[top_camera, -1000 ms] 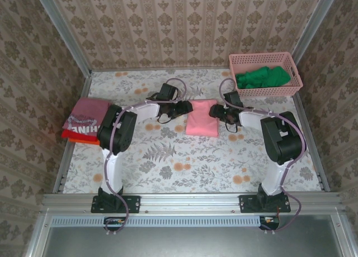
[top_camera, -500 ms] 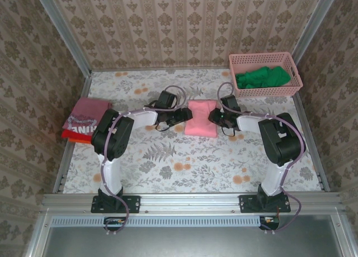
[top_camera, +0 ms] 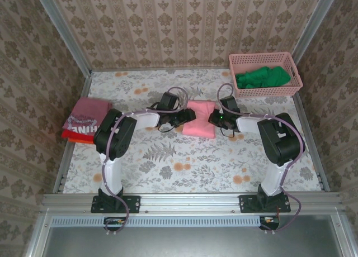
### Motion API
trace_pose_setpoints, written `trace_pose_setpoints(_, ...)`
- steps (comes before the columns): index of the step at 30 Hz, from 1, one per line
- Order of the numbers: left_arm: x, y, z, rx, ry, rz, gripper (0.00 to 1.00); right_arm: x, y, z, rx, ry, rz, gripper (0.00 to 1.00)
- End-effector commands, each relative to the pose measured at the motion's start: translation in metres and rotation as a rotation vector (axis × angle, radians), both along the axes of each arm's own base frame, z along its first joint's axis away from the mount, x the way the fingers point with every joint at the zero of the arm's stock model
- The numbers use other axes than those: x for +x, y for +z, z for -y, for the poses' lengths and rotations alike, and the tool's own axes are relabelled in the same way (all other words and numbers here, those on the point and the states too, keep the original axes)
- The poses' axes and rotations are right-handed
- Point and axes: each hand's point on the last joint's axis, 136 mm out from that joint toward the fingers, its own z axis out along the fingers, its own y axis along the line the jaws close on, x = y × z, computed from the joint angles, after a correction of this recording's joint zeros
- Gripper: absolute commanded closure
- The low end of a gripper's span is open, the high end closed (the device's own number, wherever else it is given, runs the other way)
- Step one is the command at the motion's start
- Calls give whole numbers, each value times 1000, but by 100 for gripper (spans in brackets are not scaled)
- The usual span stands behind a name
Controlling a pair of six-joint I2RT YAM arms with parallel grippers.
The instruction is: Fold and stack the t-shirts
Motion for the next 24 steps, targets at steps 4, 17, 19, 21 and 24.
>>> trace_pose_setpoints(4,-1,-17,18,-23,-57,-35,44,-13,-21,-11,32,46,-61,100)
trace_pose_setpoints(17,1,-31,36,-45,-99,-52,85,-15,-28,-16,52,66,-76,100)
trace_pose_setpoints(19,1,-33,36,-45,-98,-52,100,-14,-26,-16,51,68,-70,100)
trace_pose_setpoints(21,2,-33,36,-47,-98,-43,100,-14,-20,-17,50,77,-53,100)
trace_pose_setpoints(24,2,-27,31,-28,-114,2,100,-11,-1,-15,32,97,16,68)
